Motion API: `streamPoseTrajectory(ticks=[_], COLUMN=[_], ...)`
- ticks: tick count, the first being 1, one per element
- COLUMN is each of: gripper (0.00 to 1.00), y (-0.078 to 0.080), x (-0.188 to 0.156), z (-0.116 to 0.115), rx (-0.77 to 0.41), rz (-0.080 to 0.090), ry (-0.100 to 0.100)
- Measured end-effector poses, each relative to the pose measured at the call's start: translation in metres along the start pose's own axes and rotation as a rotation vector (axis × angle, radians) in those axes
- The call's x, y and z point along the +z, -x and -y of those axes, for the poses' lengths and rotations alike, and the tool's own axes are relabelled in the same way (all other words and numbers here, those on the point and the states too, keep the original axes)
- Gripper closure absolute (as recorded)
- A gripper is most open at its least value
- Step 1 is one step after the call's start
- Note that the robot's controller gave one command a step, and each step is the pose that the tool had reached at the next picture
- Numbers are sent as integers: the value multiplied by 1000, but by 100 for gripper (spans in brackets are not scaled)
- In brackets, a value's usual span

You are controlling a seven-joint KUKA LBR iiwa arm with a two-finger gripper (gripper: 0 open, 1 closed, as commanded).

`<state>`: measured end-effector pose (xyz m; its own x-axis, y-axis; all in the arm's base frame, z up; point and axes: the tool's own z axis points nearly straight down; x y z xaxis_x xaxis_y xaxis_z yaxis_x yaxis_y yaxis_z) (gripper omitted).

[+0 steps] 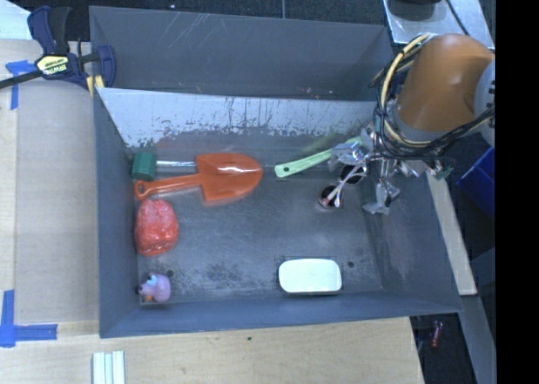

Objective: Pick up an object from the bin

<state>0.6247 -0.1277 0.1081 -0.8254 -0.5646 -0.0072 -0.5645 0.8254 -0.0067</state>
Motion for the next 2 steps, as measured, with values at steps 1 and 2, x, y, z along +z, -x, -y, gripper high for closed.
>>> streamPoseTrajectory(ticks=[1,2], gripper=[0,0], y=[4,1], x=[4,34], z=[-7,3], rx=[-453,-579], rz=[0,14], ry=[3,6])
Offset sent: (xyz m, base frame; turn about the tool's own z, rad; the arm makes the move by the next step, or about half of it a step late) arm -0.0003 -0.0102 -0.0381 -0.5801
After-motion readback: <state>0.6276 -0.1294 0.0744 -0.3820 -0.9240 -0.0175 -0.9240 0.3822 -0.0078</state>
